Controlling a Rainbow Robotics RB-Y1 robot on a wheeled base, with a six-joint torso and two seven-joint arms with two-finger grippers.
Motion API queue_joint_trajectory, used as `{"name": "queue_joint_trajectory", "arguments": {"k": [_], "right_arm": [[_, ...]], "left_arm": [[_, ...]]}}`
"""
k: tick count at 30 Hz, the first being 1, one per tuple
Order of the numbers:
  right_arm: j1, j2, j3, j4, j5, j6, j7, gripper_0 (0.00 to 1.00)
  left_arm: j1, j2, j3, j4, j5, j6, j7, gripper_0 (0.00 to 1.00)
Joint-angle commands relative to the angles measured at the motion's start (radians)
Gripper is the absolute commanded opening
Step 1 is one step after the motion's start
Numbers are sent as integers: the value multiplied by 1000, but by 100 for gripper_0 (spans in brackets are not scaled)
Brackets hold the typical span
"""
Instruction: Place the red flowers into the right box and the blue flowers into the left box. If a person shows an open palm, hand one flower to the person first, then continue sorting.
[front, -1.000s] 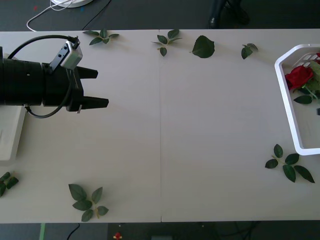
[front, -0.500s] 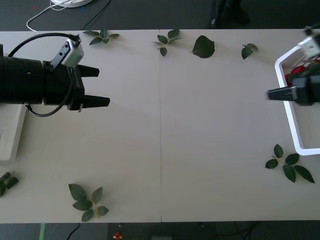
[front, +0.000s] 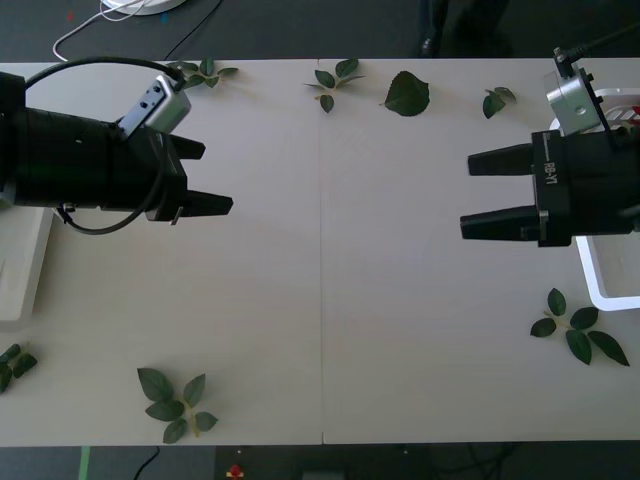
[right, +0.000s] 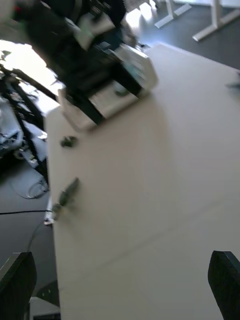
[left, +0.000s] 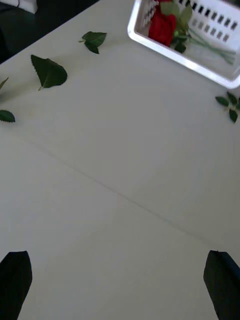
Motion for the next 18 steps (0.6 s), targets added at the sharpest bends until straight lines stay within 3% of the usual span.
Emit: {"name": "queue_joint_trajectory", "arguments": {"k": [1,18], "right_arm": [[-8,26,27,-27,-61,4,70,100],[-3,45,50,-26,-96,2,79,100]], "left_arm": [[-51,4,24,-64,-75,7,151,100],[-52,8,-7,-187,-367,6,408,100]]}}
